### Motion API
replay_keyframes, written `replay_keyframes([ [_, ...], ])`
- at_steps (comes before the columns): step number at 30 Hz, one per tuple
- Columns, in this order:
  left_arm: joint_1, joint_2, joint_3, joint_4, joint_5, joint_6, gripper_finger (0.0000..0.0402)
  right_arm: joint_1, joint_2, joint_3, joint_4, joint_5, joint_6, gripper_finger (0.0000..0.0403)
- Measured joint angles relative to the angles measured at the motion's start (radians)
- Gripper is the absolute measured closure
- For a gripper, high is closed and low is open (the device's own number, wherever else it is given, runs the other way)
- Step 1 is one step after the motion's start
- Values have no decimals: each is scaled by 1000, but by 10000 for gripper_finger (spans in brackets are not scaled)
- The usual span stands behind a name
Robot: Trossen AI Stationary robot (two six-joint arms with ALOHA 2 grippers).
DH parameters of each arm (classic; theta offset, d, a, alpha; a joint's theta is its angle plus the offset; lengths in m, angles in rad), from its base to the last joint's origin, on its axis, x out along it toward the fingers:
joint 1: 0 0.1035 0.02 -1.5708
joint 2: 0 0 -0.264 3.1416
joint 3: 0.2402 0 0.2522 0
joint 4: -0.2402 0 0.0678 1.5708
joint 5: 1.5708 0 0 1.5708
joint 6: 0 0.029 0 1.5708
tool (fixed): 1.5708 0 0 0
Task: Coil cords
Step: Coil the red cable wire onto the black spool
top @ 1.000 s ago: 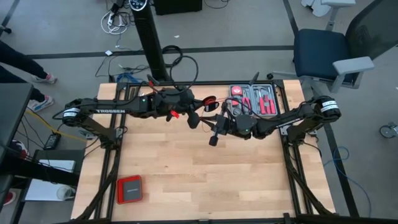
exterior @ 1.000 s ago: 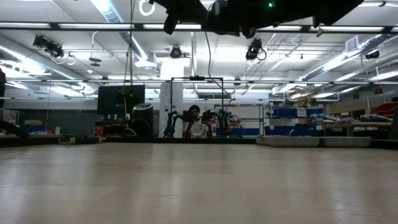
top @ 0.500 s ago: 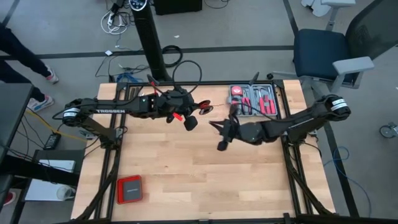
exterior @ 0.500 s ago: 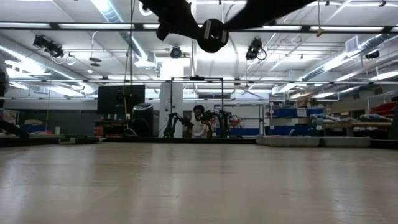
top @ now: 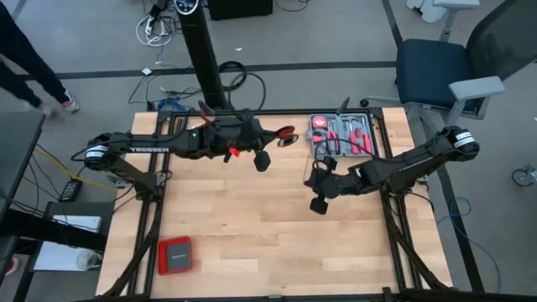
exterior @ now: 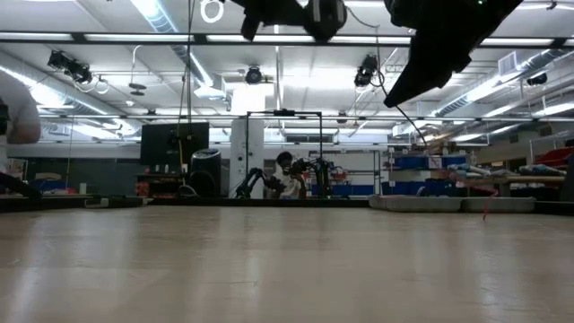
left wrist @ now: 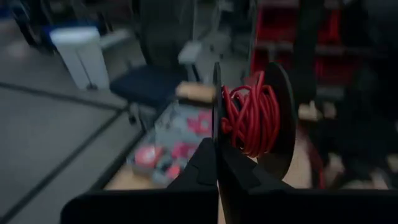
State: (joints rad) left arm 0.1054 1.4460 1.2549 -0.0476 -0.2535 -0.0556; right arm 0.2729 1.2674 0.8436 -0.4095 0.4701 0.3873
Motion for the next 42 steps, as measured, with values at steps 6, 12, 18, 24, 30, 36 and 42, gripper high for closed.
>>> replay_keyframes([
  [6,0,0,0,194,-122,50,401,0,11,0,112,-56,-85,401],
  [12,0,0,0,308,-208,21,401,-21,10,1,157,74,-186,402],
  [18,0,0,0,309,-187,-131,401,-83,11,1,149,112,-243,402],
  [24,-9,0,0,302,-101,-187,401,-144,11,0,137,113,-273,402],
  [30,-41,0,0,236,-99,-186,401,-143,9,0,121,81,-232,402],
  [36,-54,0,-11,303,-142,-158,401,-48,9,0,121,77,-174,402],
  [42,-61,-1,-144,493,-185,-219,401,42,49,0,153,144,-151,403],
])
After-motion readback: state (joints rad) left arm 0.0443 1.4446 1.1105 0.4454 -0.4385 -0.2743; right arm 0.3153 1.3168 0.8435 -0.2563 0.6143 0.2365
